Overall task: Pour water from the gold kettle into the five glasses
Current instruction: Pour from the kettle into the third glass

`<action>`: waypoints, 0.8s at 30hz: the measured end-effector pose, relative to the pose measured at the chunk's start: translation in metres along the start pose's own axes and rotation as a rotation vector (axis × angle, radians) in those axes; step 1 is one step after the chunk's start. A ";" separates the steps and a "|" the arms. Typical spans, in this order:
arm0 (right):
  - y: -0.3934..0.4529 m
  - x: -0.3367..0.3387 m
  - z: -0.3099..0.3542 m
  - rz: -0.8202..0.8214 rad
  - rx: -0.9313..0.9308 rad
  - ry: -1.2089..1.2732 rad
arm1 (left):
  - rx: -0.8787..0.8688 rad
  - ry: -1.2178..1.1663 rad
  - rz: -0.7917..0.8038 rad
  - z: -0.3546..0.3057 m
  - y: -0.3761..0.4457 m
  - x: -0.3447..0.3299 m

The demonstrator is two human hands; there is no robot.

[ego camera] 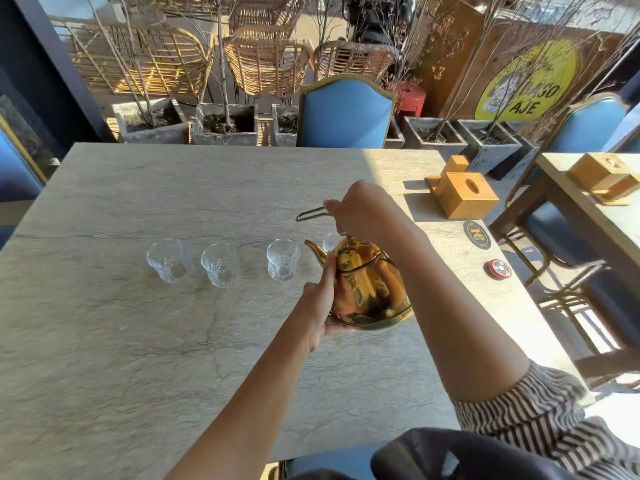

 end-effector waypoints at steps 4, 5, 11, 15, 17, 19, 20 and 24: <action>0.002 -0.013 -0.009 -0.037 -0.014 0.026 | -0.014 0.018 -0.034 0.003 0.009 0.009; 0.002 -0.017 -0.012 -0.046 -0.022 0.038 | -0.020 0.022 -0.048 0.003 0.011 0.012; 0.001 -0.041 -0.025 -0.114 -0.024 0.121 | -0.062 0.057 -0.142 0.006 0.029 0.035; -0.001 -0.053 -0.030 -0.159 0.001 0.153 | -0.074 0.066 -0.153 0.006 0.039 0.046; -0.003 -0.056 -0.032 -0.191 0.016 0.177 | -0.087 0.066 -0.153 0.004 0.039 0.050; -0.005 -0.059 -0.035 -0.221 0.024 0.214 | -0.104 0.060 -0.162 0.001 0.039 0.054; -0.006 -0.060 -0.037 -0.235 0.028 0.233 | -0.108 0.058 -0.169 0.000 0.040 0.056; -0.008 -0.062 -0.037 -0.270 0.050 0.290 | -0.112 0.060 -0.187 -0.003 0.039 0.061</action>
Point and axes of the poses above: each hand's wrist, its own y-axis towards the middle knuckle, its own x-axis out of the back of the hand, z = x × y, the point moved 6 cm from there along y, towards the middle knuckle, and after that the axes turned 12 degrees about x, right-handed, at the moved point
